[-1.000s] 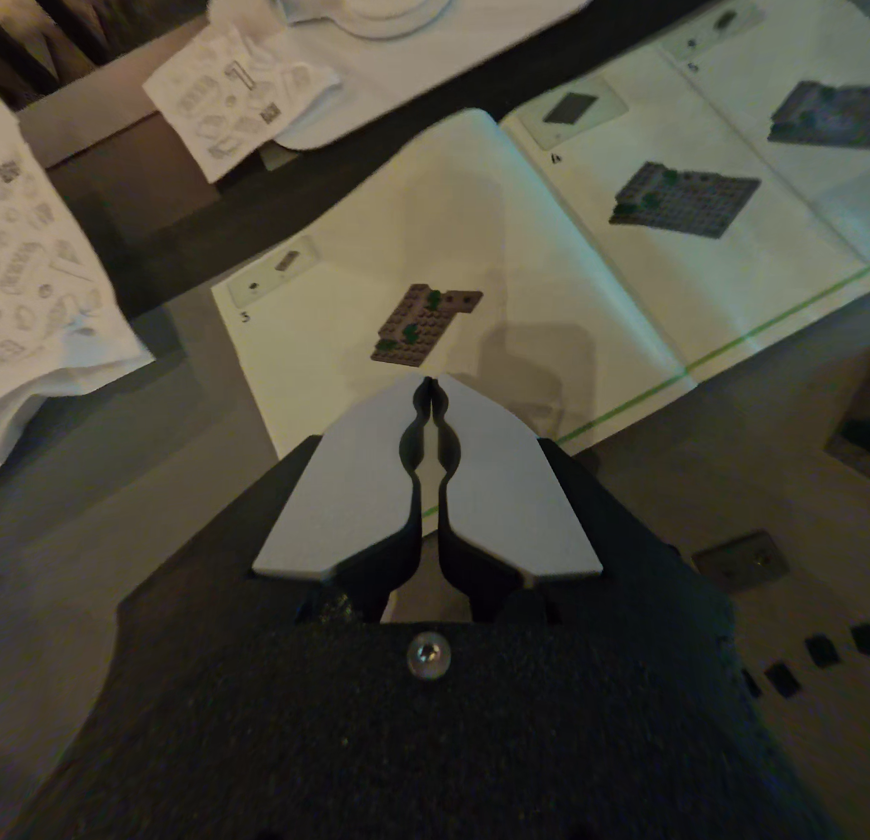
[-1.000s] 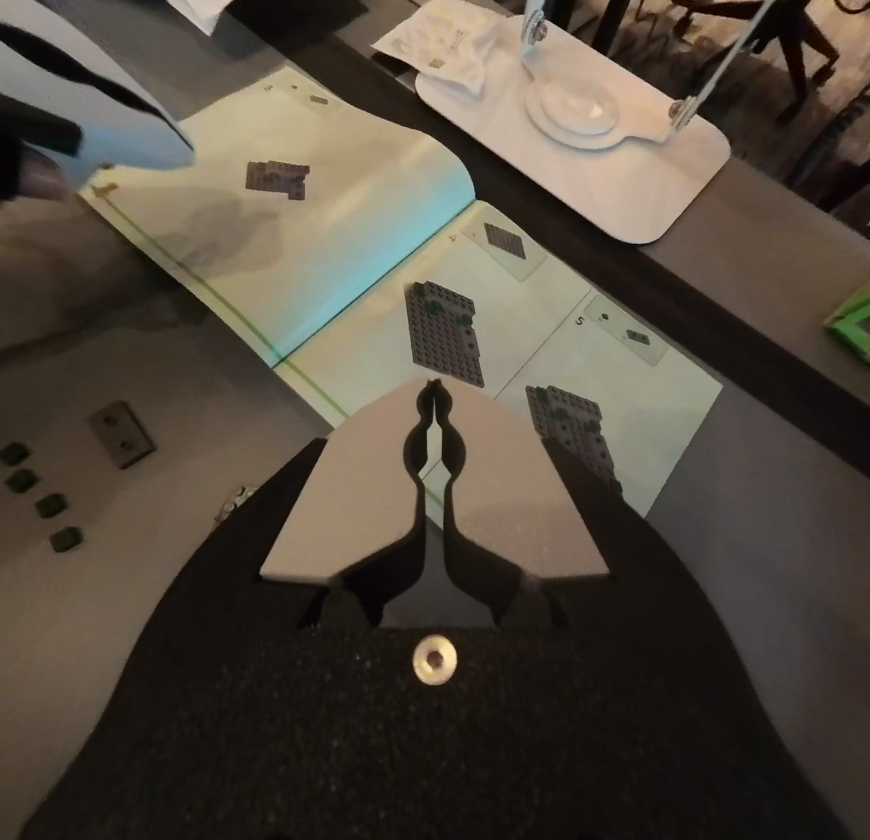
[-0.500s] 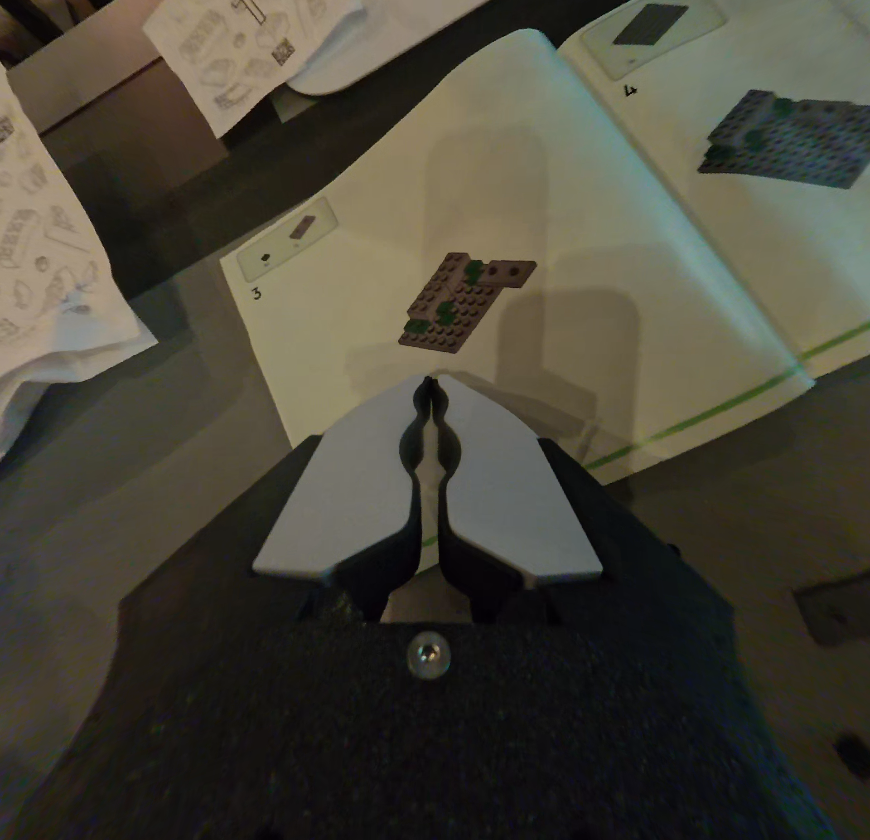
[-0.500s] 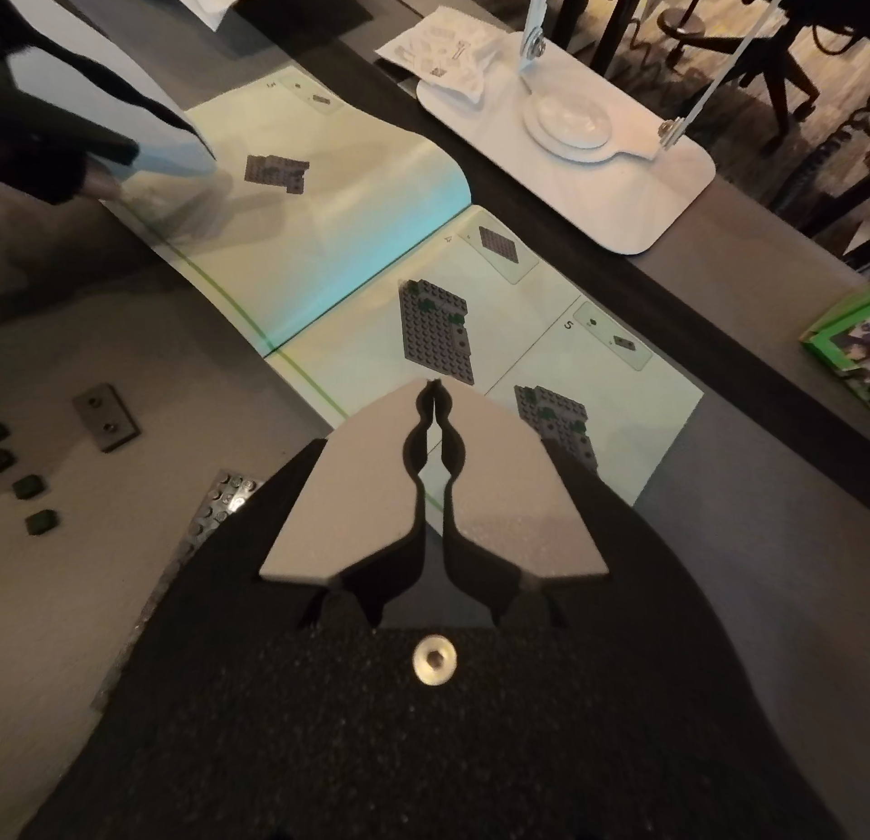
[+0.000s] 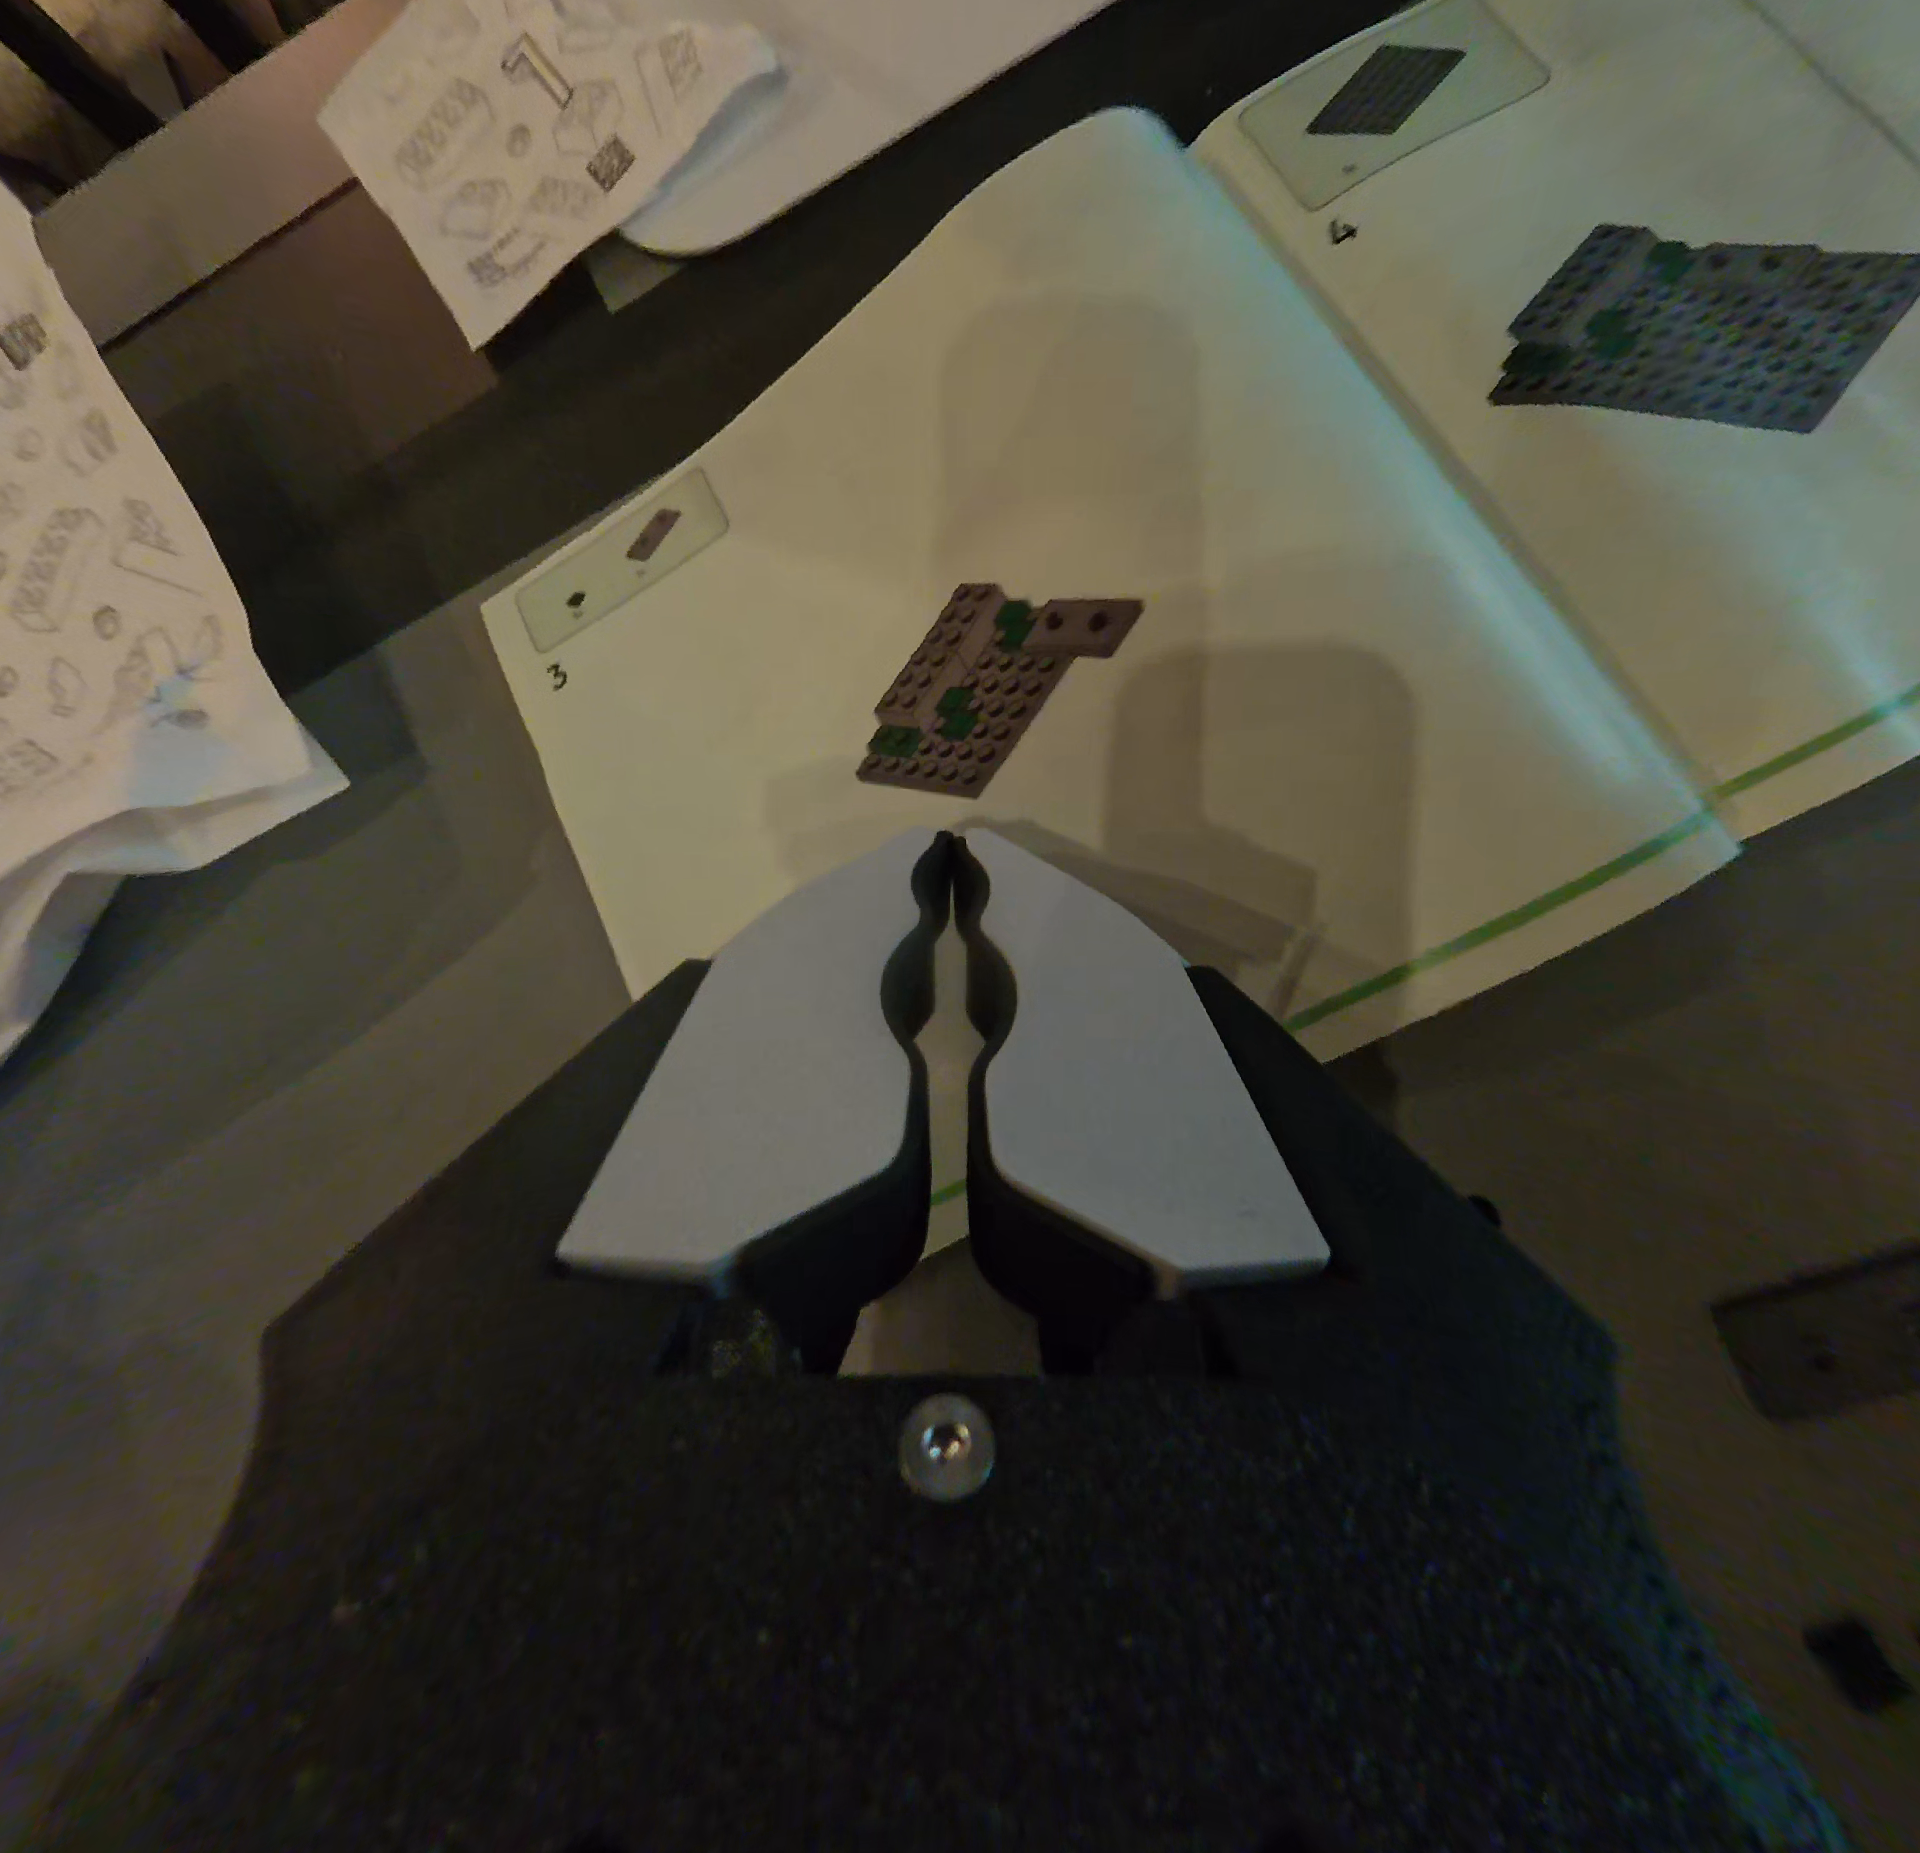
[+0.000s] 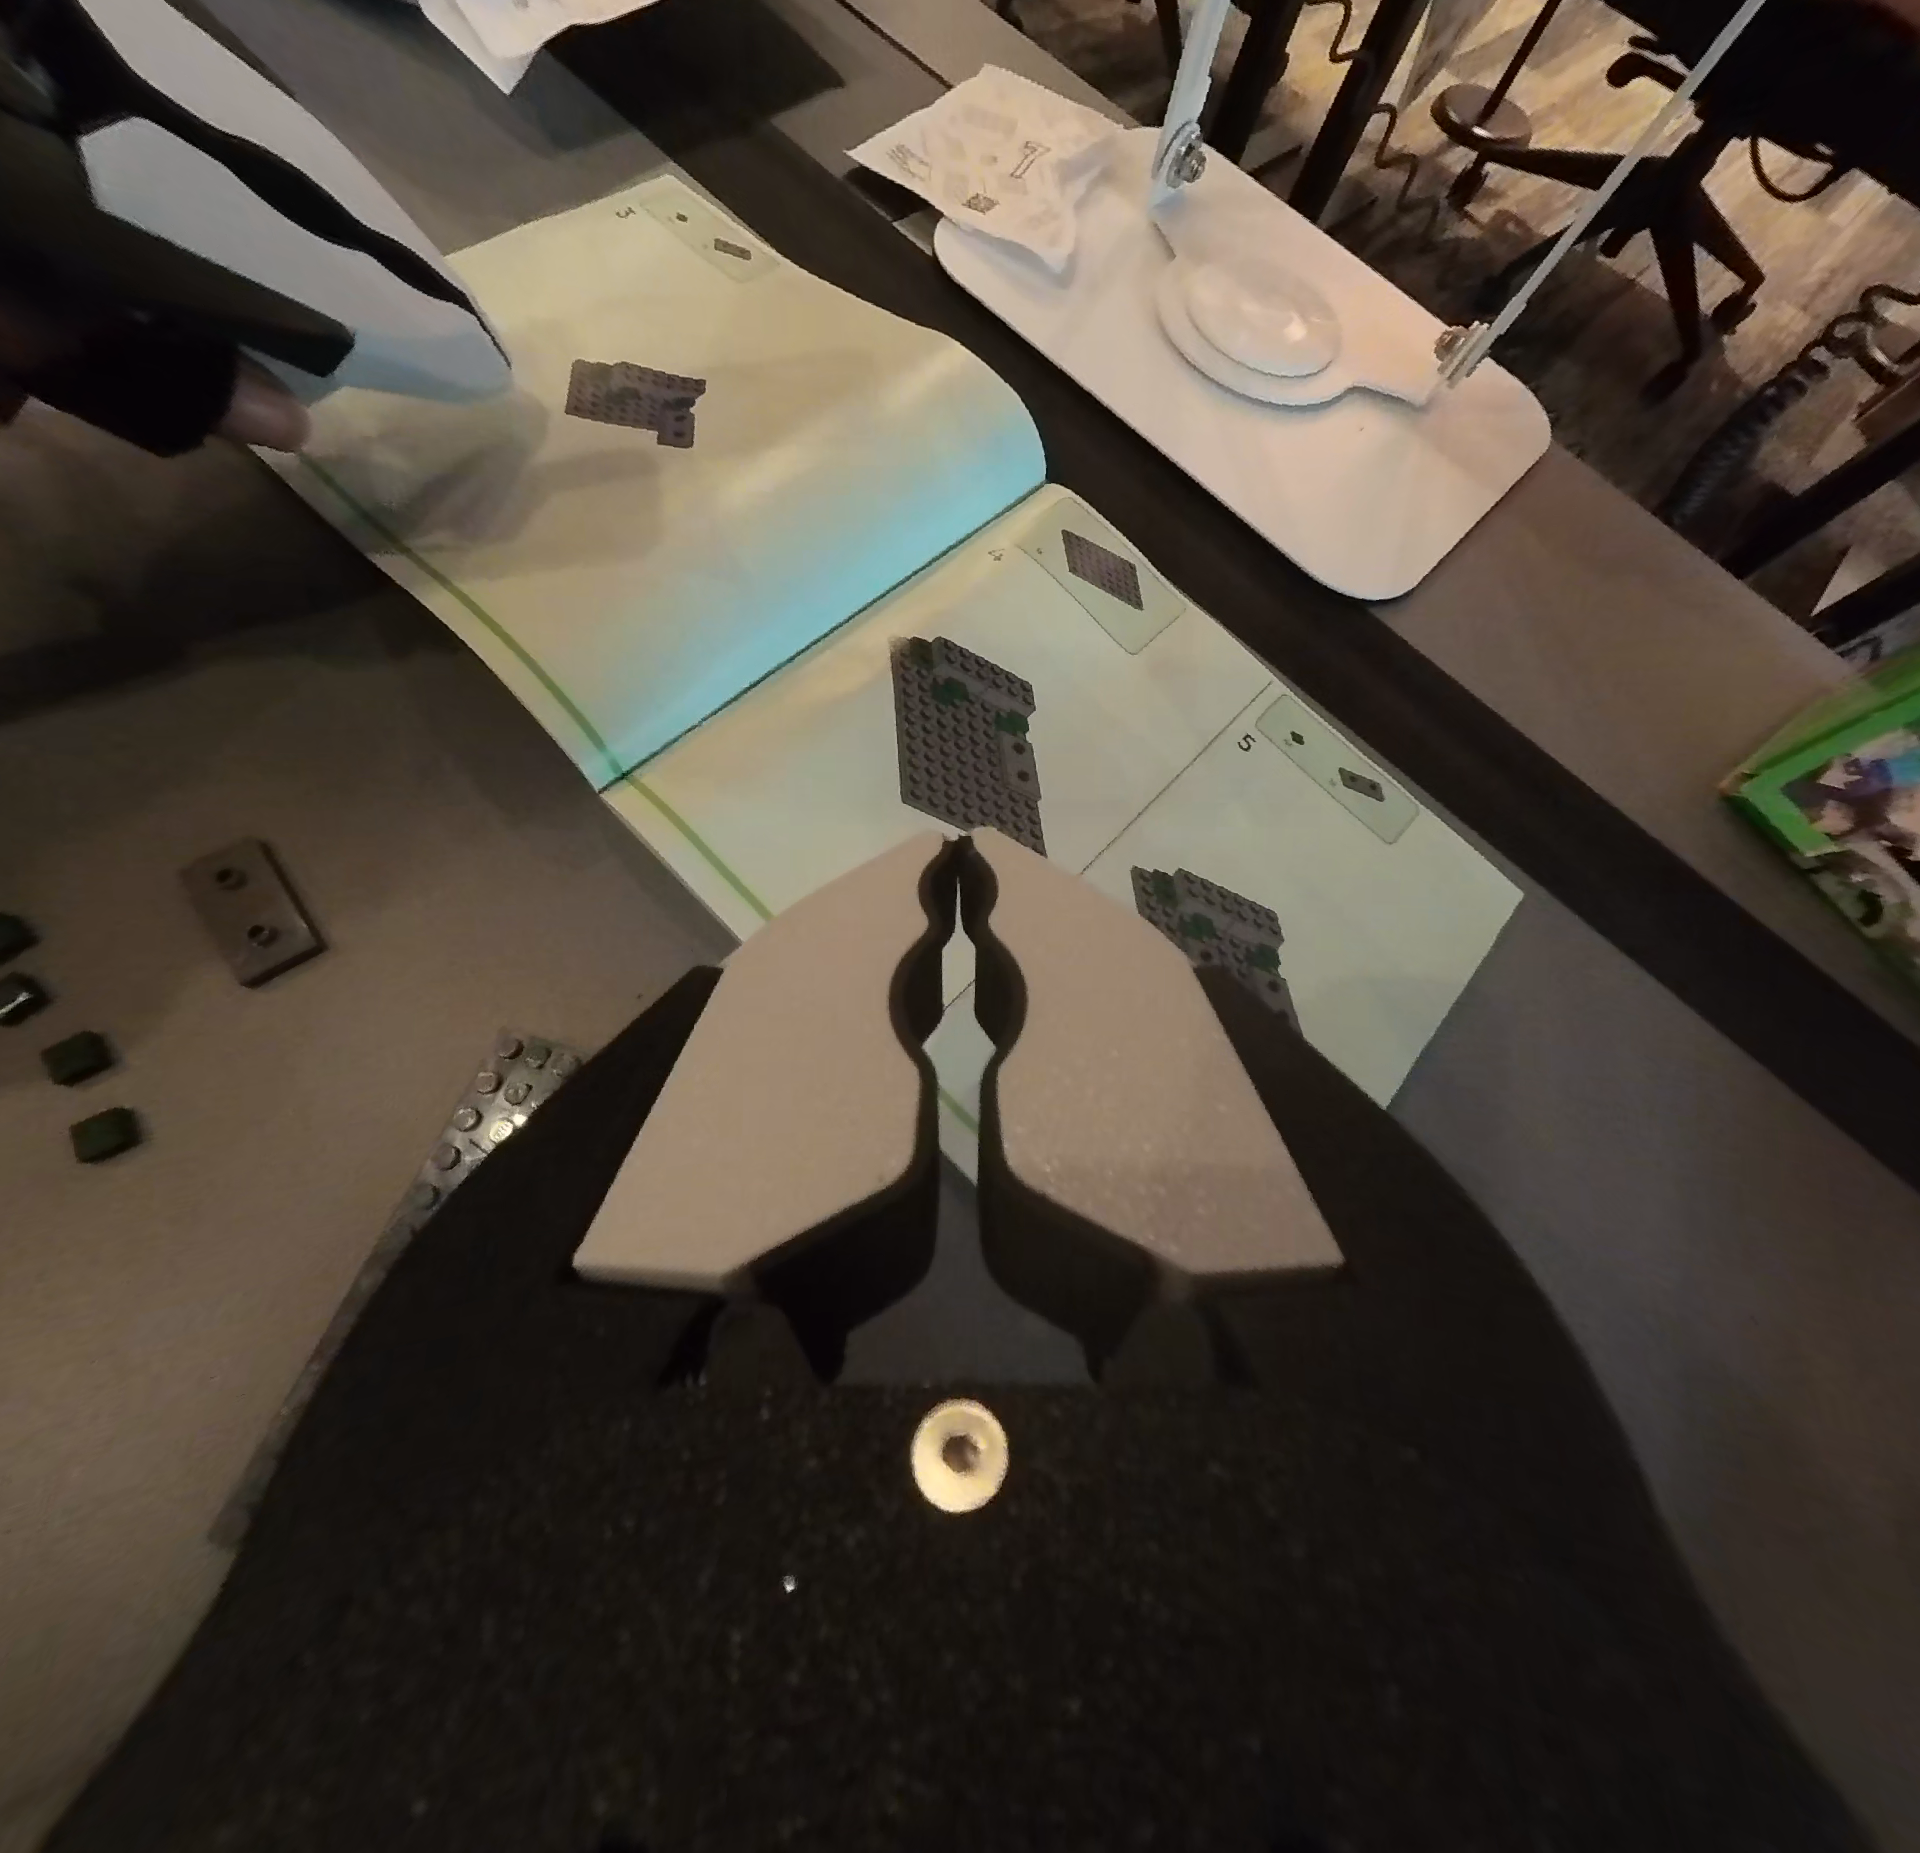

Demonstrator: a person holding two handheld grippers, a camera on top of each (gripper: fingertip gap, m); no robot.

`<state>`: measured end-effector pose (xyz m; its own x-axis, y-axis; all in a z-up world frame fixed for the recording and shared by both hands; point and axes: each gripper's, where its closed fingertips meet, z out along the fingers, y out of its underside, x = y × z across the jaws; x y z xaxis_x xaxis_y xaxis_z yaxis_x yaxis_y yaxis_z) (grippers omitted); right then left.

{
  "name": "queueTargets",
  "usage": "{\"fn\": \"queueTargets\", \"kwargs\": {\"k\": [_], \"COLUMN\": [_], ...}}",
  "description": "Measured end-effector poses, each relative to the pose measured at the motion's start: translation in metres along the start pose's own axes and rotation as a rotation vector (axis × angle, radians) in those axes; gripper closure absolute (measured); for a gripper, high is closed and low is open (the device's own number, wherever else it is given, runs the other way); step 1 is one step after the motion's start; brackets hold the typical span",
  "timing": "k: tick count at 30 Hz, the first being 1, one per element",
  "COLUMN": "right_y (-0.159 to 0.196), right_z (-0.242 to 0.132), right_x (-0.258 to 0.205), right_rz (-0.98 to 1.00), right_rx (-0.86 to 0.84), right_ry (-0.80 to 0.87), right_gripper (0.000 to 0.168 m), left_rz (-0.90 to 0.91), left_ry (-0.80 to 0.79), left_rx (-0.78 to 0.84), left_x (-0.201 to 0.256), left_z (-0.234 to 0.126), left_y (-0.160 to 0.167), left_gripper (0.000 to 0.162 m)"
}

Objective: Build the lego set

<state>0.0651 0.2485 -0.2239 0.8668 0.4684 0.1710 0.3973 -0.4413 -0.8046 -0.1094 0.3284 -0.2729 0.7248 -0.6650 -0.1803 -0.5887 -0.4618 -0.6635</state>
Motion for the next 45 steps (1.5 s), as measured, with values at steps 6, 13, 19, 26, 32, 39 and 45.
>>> {"fn": "queueTargets", "kwargs": {"k": [6,13,19,26,32,39,45], "right_y": [-0.001,0.002,0.007,0.01,0.013,0.021,0.023], "right_z": [-0.002,-0.005,-0.013,-0.024,-0.025,-0.019,-0.016], "right_x": [0.003,0.017,0.038,0.062,0.069,0.069,0.066], "right_rz": [-0.001,0.013,0.023,0.064,0.078,0.082,0.069], "right_rx": [0.003,-0.004,-0.013,0.001,0.0,-0.019,-0.029], "right_ry": [0.007,0.031,0.076,0.114,0.124,0.114,0.113], "right_gripper": [0.168,0.168,0.168,0.168,0.168,0.168,0.168], "left_rz": [0.051,0.129,0.201,0.221,0.235,0.268,0.278], "left_ry": [0.011,0.059,0.127,0.155,0.152,0.153,0.157], "left_rx": [0.024,0.072,0.092,0.079,0.063,0.036,0.023], "left_x": [0.017,0.054,0.095,0.114,0.117,0.121,0.122], "left_z": [-0.005,-0.012,-0.005,0.016,0.033,0.043,0.046], "left_y": [-0.013,-0.035,-0.06,-0.077,-0.086,-0.078,-0.073], "left_gripper": [0.162,0.162,0.162,0.162,0.162,0.162,0.162]}}
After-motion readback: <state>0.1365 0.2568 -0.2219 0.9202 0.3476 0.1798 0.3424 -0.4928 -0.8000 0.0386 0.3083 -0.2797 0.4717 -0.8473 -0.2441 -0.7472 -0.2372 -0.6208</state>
